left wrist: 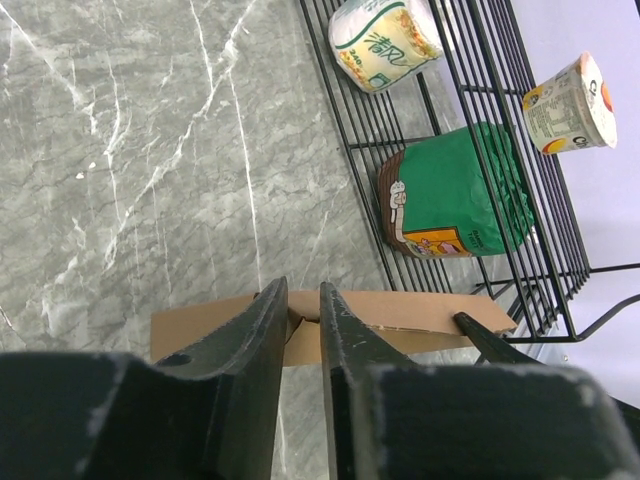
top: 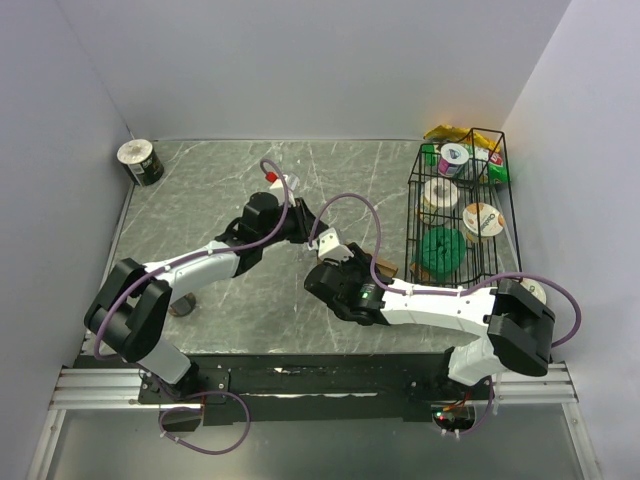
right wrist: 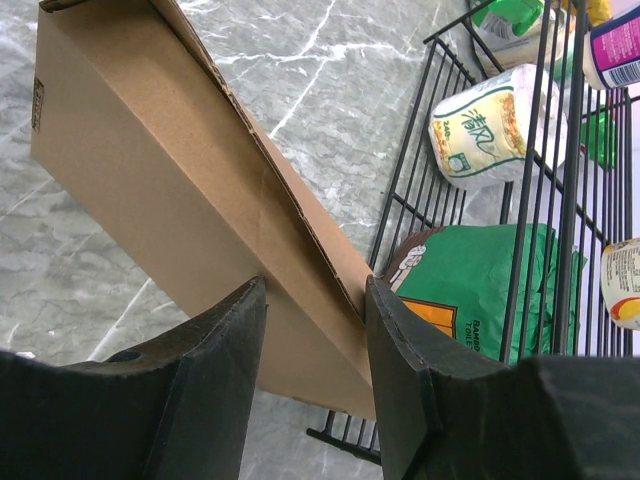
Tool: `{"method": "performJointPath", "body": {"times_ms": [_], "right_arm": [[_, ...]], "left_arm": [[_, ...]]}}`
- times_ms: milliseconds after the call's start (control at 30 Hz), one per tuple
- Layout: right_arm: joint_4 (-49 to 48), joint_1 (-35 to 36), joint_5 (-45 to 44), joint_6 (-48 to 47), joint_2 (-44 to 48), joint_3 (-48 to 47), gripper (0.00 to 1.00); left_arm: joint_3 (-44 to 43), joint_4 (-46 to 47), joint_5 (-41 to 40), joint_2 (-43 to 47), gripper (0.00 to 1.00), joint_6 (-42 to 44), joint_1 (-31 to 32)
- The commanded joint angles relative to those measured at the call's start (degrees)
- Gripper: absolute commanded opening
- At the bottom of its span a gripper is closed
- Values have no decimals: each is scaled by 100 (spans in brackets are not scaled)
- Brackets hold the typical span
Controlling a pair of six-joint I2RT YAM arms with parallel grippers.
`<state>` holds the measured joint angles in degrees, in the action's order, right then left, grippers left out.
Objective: Fold the paper box
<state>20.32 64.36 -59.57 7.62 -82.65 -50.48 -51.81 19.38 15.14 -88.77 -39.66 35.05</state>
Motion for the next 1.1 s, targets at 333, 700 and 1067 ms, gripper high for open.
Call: {"method": "performJointPath", "body": {"times_ms": [333, 700, 1067], "right_arm": [[544, -37, 455, 416, -164, 161, 51], [614, -37, 367, 495, -146, 161, 51], [684, -46, 306, 583, -199, 126, 51]], "left_arm": [[-233, -426, -415, -184, 26, 336, 380], [109, -338, -555, -176, 10, 248, 442], [892, 57, -749, 0, 8, 169, 433]]}}
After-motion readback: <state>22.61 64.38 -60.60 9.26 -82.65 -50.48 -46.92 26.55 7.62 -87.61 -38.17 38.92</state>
